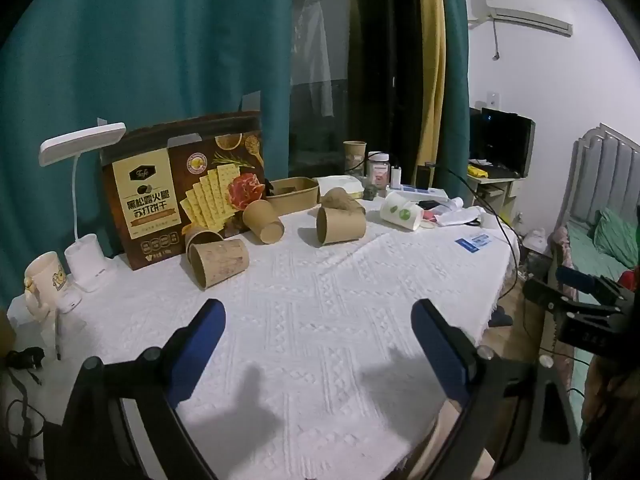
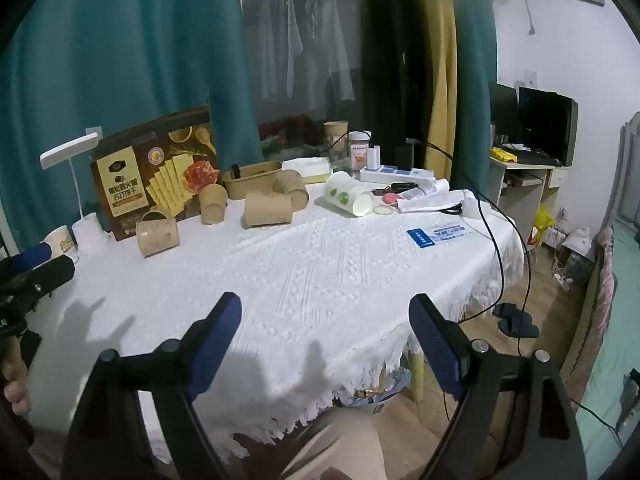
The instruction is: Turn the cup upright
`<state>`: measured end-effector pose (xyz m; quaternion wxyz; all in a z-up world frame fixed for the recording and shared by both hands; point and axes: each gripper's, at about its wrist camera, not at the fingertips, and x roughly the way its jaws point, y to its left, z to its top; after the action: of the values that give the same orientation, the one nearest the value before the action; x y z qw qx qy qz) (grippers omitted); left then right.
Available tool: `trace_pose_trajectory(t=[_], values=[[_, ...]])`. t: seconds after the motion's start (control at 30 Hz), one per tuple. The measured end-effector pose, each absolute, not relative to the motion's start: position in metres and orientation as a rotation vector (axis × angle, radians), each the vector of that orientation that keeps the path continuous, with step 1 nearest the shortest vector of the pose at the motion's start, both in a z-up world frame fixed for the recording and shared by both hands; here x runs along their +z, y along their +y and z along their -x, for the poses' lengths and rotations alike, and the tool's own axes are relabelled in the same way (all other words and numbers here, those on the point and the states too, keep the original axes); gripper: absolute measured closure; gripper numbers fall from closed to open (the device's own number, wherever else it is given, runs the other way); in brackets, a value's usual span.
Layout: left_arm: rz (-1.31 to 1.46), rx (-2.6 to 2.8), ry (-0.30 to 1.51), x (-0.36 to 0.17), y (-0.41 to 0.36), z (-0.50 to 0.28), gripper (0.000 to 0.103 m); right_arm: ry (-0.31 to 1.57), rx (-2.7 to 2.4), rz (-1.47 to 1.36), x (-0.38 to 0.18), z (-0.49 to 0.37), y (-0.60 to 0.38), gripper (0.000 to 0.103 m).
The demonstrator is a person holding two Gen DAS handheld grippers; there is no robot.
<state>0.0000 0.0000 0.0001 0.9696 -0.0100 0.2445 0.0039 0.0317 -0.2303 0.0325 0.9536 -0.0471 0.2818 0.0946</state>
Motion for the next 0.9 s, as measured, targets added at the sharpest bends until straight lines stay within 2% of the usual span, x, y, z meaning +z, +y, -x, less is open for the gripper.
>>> trace_pose_trajectory(t=[0.9], values=[[0.013, 0.011, 0.492, 0.0004, 0.0006, 0.0010, 0.009, 0.589, 0.196, 0.093, 0.0358, -0.0302, -0.2270, 0.019]])
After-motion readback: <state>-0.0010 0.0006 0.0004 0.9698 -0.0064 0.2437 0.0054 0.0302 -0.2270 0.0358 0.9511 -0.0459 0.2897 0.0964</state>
